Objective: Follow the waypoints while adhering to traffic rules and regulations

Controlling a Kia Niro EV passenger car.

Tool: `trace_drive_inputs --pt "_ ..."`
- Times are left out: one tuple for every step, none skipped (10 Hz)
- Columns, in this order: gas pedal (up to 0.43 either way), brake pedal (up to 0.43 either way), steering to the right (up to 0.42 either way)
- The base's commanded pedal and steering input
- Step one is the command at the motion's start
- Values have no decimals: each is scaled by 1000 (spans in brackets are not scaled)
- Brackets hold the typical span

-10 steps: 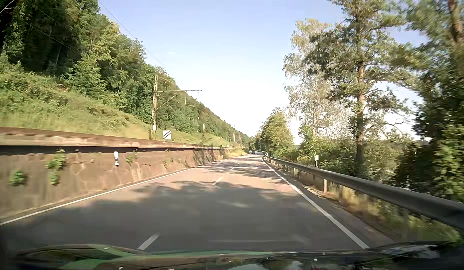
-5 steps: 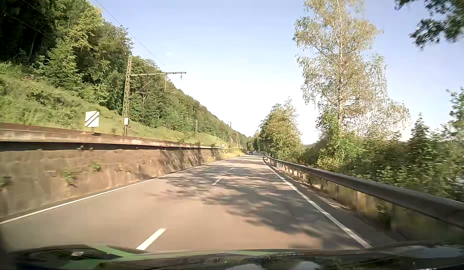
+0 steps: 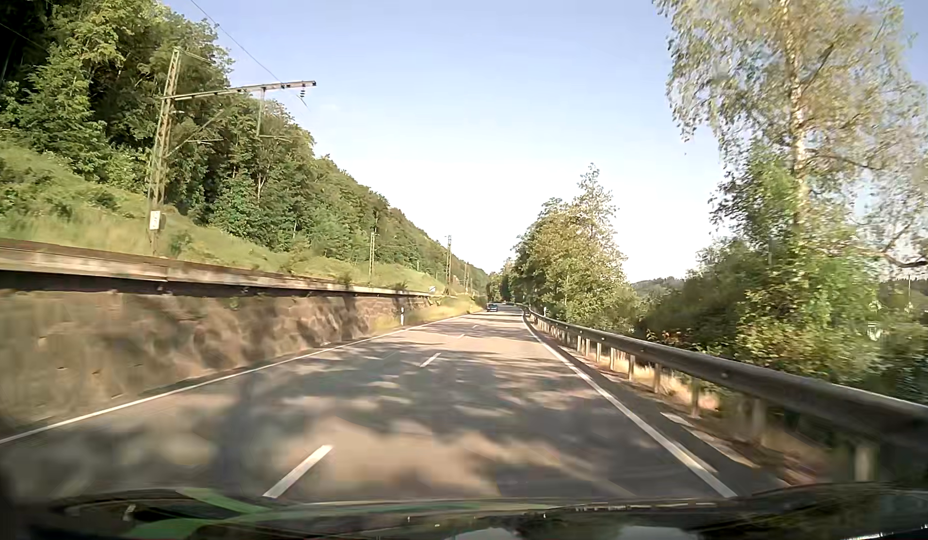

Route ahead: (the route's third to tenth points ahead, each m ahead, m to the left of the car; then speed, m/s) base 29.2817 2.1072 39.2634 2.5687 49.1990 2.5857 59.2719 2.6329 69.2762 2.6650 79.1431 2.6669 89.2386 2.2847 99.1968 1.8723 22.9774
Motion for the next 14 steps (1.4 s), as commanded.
trace_drive_inputs --pt "197 0 5" --pt "197 0 5" --pt "197 0 5" --pt "197 0 4" --pt "197 0 4" --pt "197 0 4" --pt "209 0 4" --pt "220 0 4" --pt "220 0 4" --pt "220 0 4" --pt "220 0 3" --pt "220 0 3" --pt "220 0 3" --pt "228 0 3"
